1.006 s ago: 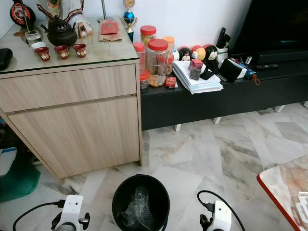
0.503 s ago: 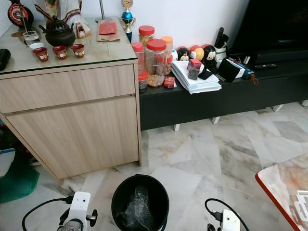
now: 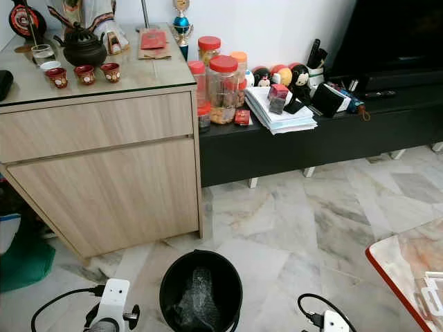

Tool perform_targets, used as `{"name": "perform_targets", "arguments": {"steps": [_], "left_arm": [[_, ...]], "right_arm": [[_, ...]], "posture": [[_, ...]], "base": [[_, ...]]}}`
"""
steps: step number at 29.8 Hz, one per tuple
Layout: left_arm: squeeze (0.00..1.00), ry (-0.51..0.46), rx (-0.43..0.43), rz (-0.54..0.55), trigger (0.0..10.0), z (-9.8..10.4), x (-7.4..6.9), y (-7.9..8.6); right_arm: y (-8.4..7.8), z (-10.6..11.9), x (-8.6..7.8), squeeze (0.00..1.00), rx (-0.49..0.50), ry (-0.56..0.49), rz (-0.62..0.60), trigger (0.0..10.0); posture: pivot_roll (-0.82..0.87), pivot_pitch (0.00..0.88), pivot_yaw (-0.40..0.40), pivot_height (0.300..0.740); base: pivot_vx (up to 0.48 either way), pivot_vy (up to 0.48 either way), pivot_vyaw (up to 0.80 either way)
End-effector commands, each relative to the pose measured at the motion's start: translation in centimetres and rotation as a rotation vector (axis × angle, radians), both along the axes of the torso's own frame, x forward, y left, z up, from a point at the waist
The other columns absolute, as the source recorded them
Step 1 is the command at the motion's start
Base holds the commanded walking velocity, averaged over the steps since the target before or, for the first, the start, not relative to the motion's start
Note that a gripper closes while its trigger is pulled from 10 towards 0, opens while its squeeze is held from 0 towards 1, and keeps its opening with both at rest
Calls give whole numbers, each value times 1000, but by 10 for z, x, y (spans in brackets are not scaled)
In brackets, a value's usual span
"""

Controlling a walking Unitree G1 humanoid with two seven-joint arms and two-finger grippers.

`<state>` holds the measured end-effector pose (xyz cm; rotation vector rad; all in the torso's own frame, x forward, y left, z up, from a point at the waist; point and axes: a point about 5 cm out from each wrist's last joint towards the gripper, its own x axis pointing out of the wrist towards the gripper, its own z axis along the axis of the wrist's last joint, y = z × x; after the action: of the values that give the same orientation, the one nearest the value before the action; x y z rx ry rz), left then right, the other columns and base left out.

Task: Picking trash to rubbish bin

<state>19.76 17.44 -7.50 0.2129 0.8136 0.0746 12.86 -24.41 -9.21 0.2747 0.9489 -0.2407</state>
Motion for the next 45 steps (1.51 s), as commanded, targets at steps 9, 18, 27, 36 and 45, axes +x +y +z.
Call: {"name": "perform_targets", "arguments": {"steps": [9, 18, 27, 36, 45], "left_arm": [[0, 27, -16, -12, 10000, -3, -5, -4], [0, 33, -9, -19, 10000, -4, -6, -4], [0, 29, -6, -27, 10000, -3, -5, -4], [0, 29, -4, -37, 10000, -3, -4, -5], [0, 32, -4, -43, 10000, -3, -4, -5]], "right_arm": [[12, -3, 1, 0, 8, 4, 0, 10000], [30, -4, 12, 0, 22, -4, 16, 10000], [40, -2, 23, 0, 25, -14, 23, 10000], [39, -2, 20, 0, 24, -12, 21, 10000], [38, -2, 20, 0, 23, -12, 19, 10000]], "posture": [[-52, 28, -61, 740], [-54, 31, -58, 740], [-54, 25, -55, 740], [-56, 25, -53, 740], [-55, 27, -53, 740]], "base": [[0, 0, 0], [-160, 0, 0], [-244, 0, 0], [-253, 0, 0], [-253, 0, 0]]}}
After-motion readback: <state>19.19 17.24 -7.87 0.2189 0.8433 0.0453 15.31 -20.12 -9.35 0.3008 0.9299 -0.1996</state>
